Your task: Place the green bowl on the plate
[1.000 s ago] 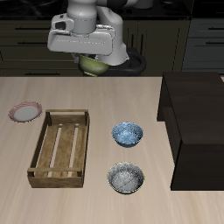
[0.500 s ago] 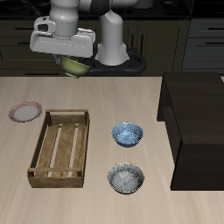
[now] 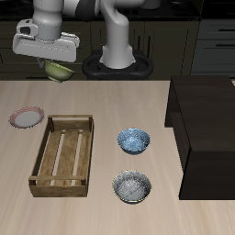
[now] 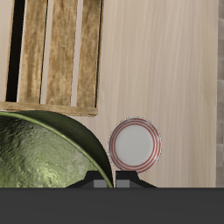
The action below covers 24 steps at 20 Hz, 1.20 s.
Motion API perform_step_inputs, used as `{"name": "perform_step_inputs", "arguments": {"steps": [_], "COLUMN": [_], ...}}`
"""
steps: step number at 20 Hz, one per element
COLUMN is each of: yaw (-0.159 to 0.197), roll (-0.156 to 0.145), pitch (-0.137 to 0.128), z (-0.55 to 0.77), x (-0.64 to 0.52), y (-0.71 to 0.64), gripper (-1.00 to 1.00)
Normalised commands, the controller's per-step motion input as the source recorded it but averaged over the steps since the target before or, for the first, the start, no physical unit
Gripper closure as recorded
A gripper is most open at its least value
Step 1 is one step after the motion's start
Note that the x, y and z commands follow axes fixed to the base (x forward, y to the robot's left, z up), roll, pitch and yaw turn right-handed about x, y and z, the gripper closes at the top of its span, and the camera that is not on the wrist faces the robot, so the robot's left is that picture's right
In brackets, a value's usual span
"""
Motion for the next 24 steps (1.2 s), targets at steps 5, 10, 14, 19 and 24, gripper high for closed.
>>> {"name": "perform_step_inputs", "arguments": {"steps": [5, 10, 14, 19, 24], "yaw": [0.015, -0.005, -0.03, -0.007, 0.022], "roll": [-0.017, -0.05, -0.056, -0.038, -0.009], "pitch": [-0.029, -0.035, 0.018, 0.075, 0.043], "z": [-0.1, -0.02, -0.25, -0.52, -0.45], "x": [-0.17, -0.18, -0.01, 0.11, 0.14], "y": [-0.3, -0.48, -0.4, -0.18, 0.03], "gripper": [1.0, 1.0, 1.0, 1.0, 1.0]}}
